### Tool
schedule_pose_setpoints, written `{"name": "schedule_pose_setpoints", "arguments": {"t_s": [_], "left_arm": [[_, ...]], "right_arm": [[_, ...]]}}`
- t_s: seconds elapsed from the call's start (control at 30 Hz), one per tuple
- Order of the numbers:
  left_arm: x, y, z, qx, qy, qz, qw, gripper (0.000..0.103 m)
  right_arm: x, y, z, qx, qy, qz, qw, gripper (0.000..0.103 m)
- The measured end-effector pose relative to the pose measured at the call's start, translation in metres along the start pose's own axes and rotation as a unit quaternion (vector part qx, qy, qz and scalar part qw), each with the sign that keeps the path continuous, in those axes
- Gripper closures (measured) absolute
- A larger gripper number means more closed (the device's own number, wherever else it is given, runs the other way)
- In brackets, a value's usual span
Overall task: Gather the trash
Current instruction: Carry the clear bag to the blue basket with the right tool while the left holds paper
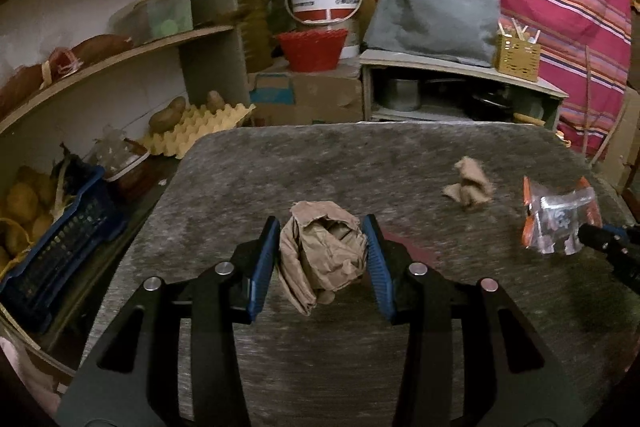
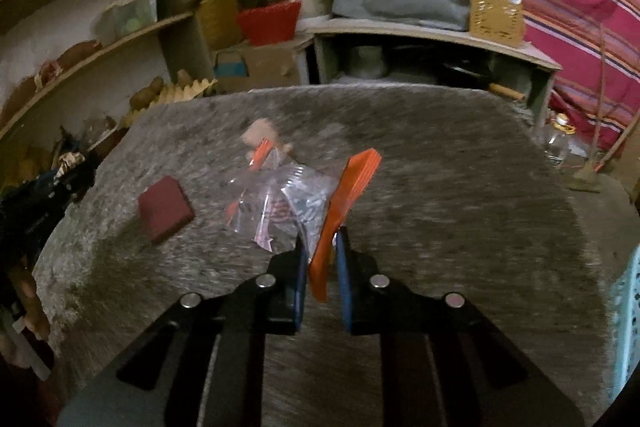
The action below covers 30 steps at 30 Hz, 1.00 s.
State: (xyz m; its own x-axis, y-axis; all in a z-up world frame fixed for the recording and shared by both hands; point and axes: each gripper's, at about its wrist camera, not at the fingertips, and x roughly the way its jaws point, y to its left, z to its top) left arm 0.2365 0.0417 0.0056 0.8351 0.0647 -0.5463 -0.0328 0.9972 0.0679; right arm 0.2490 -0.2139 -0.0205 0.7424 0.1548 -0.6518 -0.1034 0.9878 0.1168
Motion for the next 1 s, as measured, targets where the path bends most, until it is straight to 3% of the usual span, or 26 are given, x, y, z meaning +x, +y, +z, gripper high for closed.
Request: {"name": "schedule_pose_setpoints", "arguments": {"t_s": [0.67,1.0], "left_arm": [[-0.012,-0.102,0.007,0.023,-0.01,-0.045,0.9987,0.061],[-0.043,-0.171,0.014,0.048,-0.039,-0.069,0.9957,0.061]], "right_arm": [[-0.083,-0.128,-0.017,0.056,-0.046,-0.085,0.994,0.089],[-0.13,-0.209,-0.041,0.096,-0.059,-0.139,0.984,0.089]]}}
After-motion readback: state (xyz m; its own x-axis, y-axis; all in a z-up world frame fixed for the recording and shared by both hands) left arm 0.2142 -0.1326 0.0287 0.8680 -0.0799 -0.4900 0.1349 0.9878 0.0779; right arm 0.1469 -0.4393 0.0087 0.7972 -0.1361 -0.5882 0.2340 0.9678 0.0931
